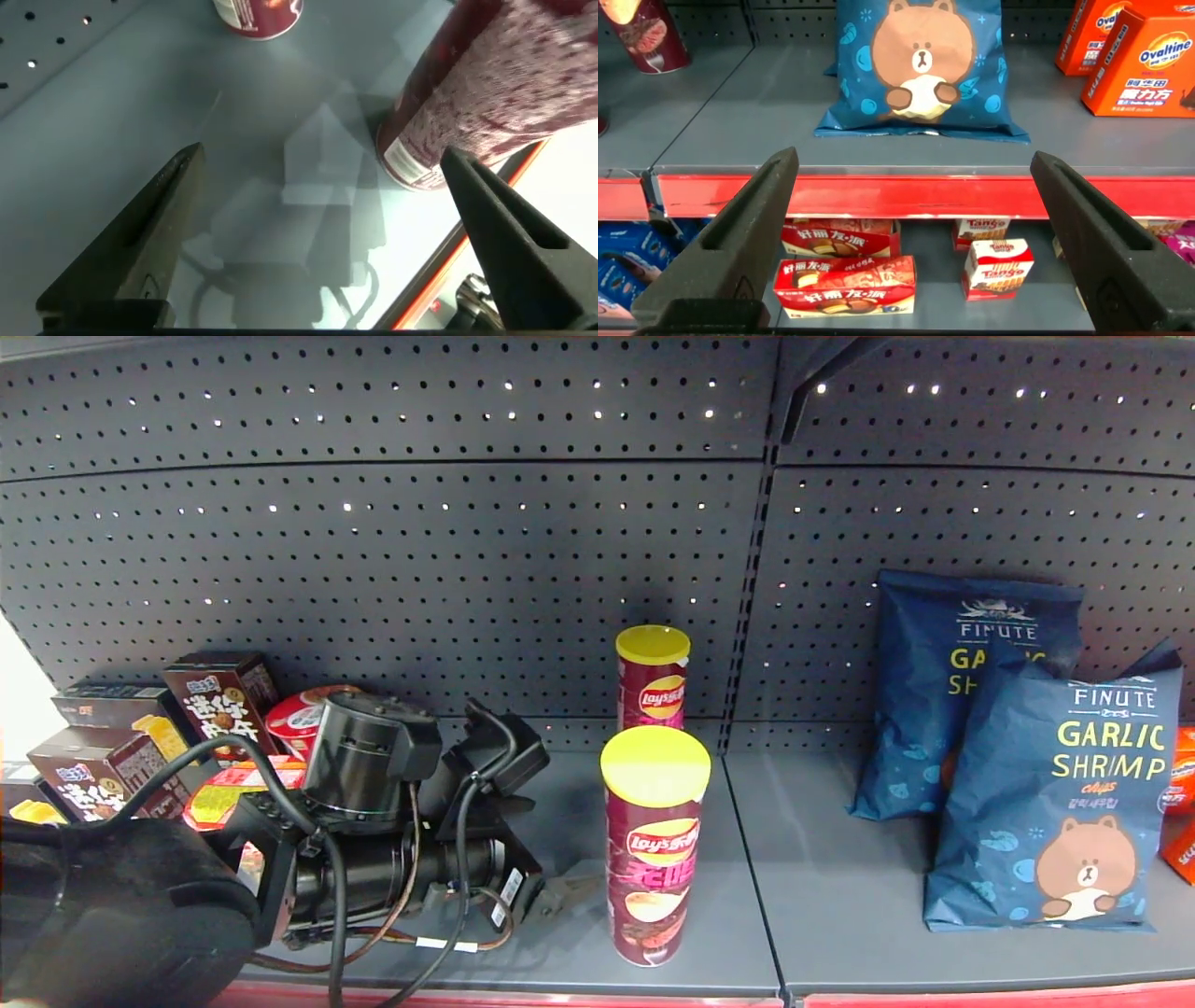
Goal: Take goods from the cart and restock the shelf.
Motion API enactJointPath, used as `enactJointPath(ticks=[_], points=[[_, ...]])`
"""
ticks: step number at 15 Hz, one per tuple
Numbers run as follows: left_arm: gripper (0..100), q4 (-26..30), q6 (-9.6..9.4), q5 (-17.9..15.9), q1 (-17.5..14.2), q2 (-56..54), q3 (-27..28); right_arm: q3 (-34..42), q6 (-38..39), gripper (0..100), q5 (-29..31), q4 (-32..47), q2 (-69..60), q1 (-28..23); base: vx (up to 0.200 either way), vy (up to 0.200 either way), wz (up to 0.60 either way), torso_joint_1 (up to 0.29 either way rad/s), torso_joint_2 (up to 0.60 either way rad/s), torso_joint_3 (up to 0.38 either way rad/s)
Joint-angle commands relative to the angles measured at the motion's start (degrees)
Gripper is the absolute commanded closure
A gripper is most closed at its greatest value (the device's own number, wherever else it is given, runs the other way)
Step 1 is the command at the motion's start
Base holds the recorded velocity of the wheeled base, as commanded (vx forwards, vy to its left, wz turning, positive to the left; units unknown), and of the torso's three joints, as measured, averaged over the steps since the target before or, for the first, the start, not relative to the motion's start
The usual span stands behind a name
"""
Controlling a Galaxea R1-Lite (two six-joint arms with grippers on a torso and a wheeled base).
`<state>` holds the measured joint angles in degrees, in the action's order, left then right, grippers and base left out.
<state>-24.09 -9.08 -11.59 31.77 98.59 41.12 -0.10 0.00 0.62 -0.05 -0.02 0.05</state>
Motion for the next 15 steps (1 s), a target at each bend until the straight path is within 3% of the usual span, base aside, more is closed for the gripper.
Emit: enactJointPath(ticks=[1, 6, 15], points=[[0, 0.0, -0.06, 0.0, -0.2, 0.3, -0.2, 0.0, 0.0, 0, 0.0, 0.0, 0.0, 0.0, 0.000, 0.000, 0.00, 0.000, 0.00, 0.000], [0, -0.1, -1.38, 0.3, 0.1, 1.7, 0.6, 0.0, 0.0, 0, 0.0, 0.0, 0.0, 0.0, 0.000, 0.000, 0.00, 0.000, 0.00, 0.000], [0, -0.1, -1.29, 0.4, 1.4, 2.0, 0.7, 0.0, -0.1, 0, 0.0, 0.0, 0.0, 0.0, 0.000, 0.000, 0.00, 0.000, 0.00, 0.000]])
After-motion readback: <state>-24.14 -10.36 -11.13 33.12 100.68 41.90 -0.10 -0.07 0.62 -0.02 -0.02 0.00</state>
